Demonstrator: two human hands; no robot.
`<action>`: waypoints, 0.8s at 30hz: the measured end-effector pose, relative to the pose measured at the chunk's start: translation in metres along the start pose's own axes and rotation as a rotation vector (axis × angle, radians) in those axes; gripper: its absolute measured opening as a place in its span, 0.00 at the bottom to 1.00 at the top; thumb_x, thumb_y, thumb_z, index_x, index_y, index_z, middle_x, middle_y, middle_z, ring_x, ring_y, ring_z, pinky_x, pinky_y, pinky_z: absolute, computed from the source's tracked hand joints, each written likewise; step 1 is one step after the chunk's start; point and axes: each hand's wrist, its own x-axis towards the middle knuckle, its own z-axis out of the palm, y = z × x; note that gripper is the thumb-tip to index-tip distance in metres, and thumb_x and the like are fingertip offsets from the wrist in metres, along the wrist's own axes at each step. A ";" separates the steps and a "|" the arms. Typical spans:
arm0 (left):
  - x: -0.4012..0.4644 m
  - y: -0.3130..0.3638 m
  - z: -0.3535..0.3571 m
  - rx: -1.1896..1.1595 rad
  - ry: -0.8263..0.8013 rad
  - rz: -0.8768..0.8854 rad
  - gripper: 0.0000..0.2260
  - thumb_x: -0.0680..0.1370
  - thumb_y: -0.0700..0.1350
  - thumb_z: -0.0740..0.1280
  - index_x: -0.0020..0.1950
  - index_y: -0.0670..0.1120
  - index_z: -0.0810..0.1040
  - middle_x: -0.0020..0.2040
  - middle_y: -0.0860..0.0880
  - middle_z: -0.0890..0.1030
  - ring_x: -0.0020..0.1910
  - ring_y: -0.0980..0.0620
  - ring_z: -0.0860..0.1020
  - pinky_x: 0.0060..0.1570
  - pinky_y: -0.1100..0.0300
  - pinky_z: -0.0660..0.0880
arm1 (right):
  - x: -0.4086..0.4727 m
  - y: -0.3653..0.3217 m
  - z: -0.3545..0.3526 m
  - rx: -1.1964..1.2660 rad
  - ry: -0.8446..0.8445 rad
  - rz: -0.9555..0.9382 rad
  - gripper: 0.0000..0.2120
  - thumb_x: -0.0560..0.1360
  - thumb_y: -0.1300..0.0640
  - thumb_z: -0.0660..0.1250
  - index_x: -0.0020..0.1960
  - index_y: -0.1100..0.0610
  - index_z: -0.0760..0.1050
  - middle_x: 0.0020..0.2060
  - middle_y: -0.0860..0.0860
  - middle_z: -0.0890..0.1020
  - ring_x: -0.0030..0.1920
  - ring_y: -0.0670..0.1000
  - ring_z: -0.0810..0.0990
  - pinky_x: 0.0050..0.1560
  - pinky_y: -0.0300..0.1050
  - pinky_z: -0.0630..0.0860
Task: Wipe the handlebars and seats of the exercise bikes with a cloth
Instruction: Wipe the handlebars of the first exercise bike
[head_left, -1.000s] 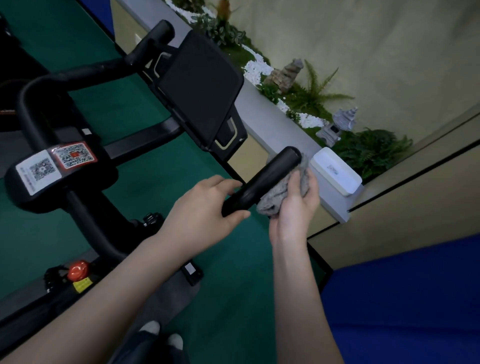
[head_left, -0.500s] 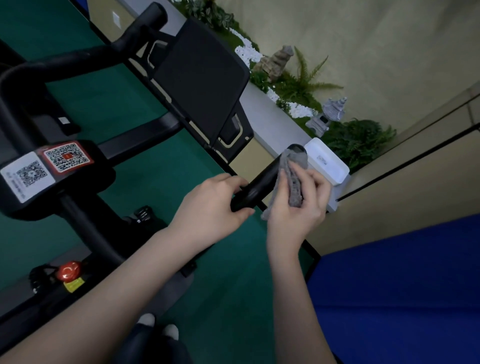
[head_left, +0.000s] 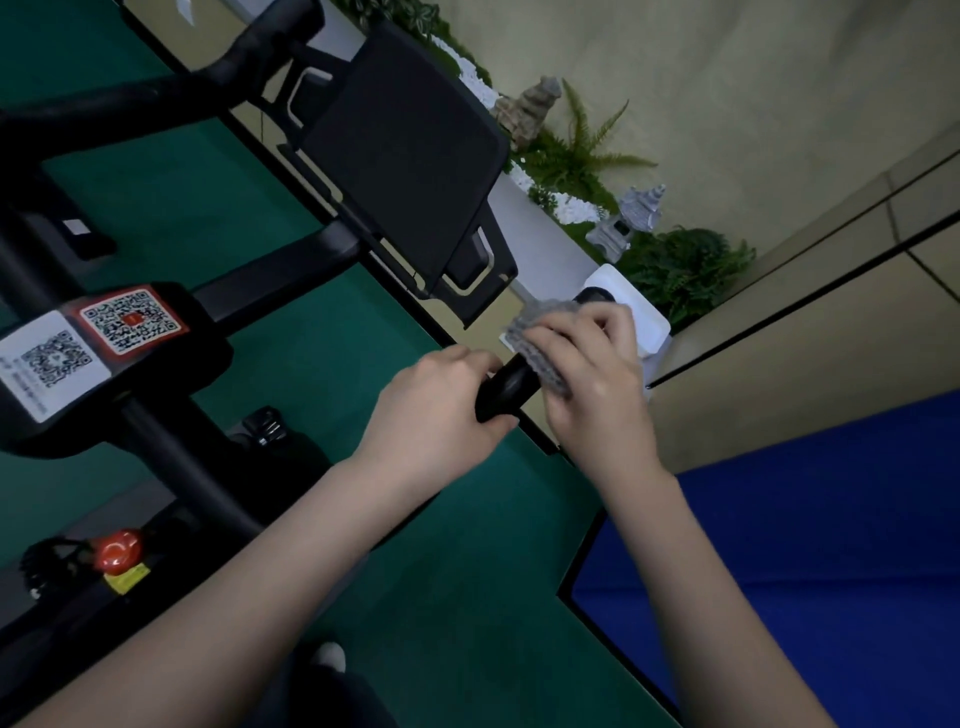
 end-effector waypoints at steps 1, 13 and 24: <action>0.000 0.000 0.000 0.007 0.001 0.002 0.20 0.71 0.56 0.71 0.61 0.53 0.75 0.54 0.53 0.78 0.52 0.49 0.77 0.49 0.52 0.76 | 0.006 0.005 -0.004 -0.029 -0.023 -0.023 0.11 0.69 0.71 0.71 0.52 0.66 0.81 0.49 0.58 0.82 0.52 0.56 0.68 0.55 0.40 0.65; 0.000 -0.002 0.001 0.011 -0.023 0.010 0.22 0.72 0.57 0.70 0.64 0.53 0.73 0.54 0.55 0.76 0.54 0.50 0.76 0.52 0.52 0.75 | 0.033 0.033 -0.017 0.811 -0.031 0.826 0.09 0.82 0.56 0.59 0.56 0.58 0.76 0.50 0.53 0.81 0.53 0.51 0.79 0.57 0.45 0.74; 0.001 -0.002 0.000 -0.006 -0.025 0.007 0.22 0.72 0.56 0.70 0.64 0.53 0.73 0.55 0.55 0.76 0.54 0.52 0.76 0.52 0.55 0.75 | 0.042 0.040 -0.023 0.590 -0.190 0.606 0.07 0.81 0.58 0.60 0.52 0.53 0.77 0.41 0.45 0.79 0.41 0.43 0.76 0.43 0.39 0.71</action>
